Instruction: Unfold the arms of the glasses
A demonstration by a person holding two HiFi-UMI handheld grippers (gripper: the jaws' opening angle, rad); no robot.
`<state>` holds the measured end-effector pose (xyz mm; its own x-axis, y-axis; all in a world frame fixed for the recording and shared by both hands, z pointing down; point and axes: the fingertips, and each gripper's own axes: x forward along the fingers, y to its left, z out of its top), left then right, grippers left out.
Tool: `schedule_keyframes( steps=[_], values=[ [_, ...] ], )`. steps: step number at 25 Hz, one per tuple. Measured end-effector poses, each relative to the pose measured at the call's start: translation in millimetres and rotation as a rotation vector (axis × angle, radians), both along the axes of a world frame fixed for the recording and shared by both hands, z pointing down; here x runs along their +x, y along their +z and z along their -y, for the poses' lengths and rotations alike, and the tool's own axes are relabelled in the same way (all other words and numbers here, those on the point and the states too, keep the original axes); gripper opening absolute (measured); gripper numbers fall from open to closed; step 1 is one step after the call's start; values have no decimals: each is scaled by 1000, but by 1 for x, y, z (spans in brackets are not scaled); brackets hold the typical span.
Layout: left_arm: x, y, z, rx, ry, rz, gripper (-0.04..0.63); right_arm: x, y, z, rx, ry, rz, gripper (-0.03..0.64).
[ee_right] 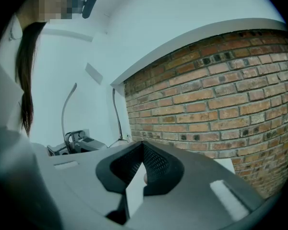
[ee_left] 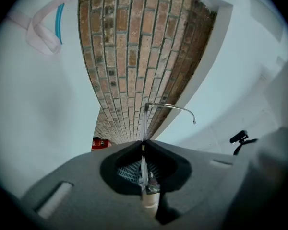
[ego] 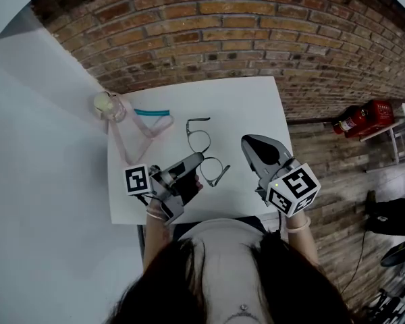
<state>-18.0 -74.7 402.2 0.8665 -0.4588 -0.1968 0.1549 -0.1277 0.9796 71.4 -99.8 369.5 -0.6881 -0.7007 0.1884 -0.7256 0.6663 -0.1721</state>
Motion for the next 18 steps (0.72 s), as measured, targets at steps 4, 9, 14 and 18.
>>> schedule_keyframes(
  steps=[4, 9, 14, 18],
  values=[
    [2, 1, 2, 1, 6, 2, 23, -3, 1, 2, 1, -9, 2, 4],
    [0, 0, 6, 4, 3, 4, 23, -7, 0, 5, 6, -21, 1, 4],
    [-4, -2, 12, 12, 4, 3, 23, -12, -2, 11, 14, -24, 3, 3],
    [-5, -4, 16, 15, 9, 4, 23, -15, -3, 15, 20, -24, 8, 5]
  ],
)
